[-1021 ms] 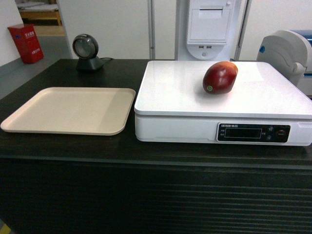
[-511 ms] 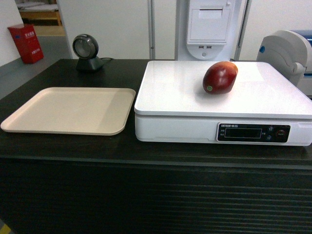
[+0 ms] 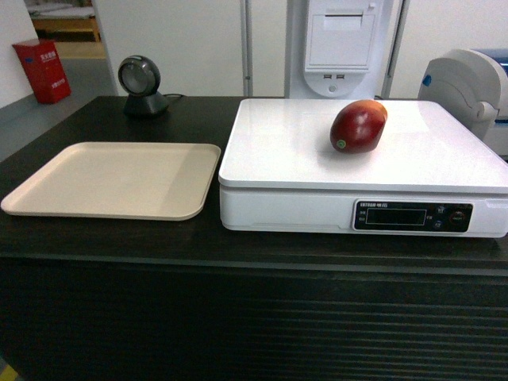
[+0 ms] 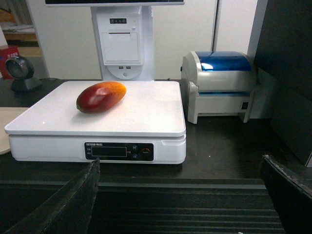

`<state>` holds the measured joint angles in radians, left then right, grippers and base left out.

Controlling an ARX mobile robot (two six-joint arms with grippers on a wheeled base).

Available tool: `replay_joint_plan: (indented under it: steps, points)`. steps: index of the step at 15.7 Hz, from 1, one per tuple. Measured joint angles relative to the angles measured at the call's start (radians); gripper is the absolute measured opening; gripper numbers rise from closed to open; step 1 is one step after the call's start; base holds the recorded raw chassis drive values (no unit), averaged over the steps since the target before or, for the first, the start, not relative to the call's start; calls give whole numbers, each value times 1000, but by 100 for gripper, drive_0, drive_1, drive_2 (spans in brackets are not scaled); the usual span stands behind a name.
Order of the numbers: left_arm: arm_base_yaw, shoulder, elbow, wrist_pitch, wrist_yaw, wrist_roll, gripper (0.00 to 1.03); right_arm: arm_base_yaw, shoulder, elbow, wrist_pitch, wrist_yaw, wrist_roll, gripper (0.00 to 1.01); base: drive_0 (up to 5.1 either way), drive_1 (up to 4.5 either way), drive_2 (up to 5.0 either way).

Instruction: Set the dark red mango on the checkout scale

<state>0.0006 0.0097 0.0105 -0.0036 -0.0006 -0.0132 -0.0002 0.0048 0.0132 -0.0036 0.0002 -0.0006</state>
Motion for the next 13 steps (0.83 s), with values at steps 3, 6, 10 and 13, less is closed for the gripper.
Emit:
replay_joint_plan:
  steps: [3, 6, 10, 13]
  points:
    - [0, 0, 0, 0, 0, 0, 98, 0, 0, 0, 0, 0, 0, 98, 0, 0, 0]
    - [0, 0, 0, 0, 0, 0, 98, 0, 0, 0, 1, 0, 0, 98, 0, 0, 0]
    - [0, 0, 0, 3, 0, 0, 98, 0, 0, 0, 2, 0, 0, 98, 0, 0, 0]
    - [0, 0, 0, 1, -1, 2, 98, 0, 0, 0, 1, -1, 0, 98, 0, 0, 0]
